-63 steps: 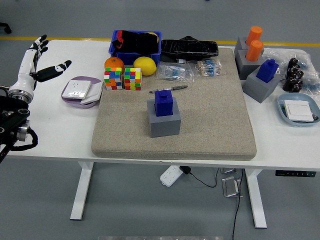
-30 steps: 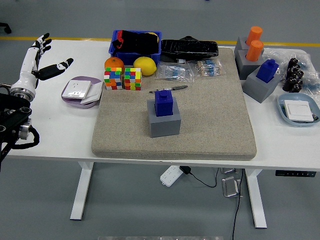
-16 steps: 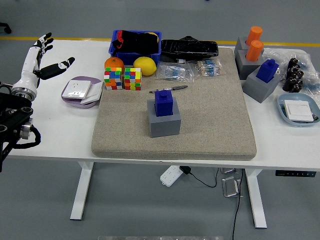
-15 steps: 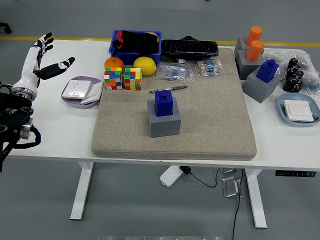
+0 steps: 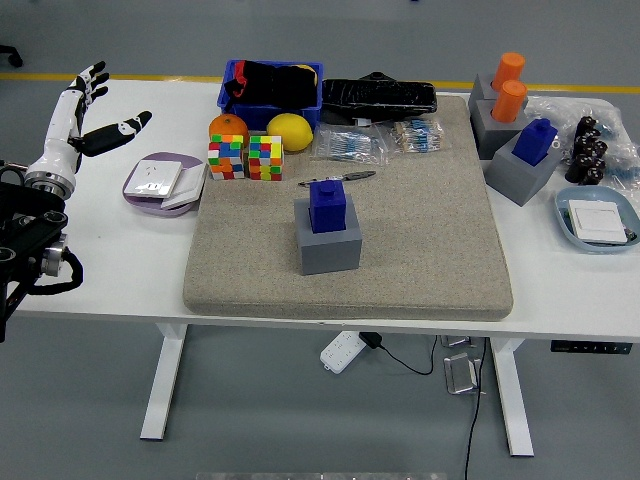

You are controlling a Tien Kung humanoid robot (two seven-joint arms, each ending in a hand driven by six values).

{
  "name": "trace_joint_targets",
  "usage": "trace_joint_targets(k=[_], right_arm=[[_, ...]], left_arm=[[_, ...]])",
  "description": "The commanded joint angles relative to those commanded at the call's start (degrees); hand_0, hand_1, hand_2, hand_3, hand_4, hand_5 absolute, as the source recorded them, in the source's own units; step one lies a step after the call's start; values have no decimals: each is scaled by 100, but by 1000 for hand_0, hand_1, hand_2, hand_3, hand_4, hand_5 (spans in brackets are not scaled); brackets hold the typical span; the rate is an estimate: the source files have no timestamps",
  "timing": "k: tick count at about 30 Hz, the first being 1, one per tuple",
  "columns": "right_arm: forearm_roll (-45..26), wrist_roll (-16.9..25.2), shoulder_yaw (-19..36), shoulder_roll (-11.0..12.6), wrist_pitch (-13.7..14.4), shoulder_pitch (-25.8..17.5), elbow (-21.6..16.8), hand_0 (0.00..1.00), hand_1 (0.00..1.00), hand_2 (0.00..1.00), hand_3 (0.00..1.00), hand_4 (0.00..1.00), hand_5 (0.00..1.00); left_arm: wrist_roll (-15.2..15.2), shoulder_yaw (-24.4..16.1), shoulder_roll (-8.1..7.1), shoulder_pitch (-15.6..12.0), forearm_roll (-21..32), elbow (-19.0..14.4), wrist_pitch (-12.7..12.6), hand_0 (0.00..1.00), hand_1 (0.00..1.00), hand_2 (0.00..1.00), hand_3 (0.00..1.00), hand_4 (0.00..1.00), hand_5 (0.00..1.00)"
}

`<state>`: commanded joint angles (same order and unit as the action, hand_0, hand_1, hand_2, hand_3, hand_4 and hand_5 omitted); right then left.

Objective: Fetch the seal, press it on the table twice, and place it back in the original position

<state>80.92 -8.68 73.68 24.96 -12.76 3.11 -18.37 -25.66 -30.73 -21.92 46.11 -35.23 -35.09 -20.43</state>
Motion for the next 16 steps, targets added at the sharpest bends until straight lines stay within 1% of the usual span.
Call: trace_joint_targets(k=[16], right_arm=[[-2,6,-56,16,-6,8,2,827,737,730,702,799,593]], left_arm=[[10,37,-17,16,-9,0,2,973,919,945,960,871,185]])
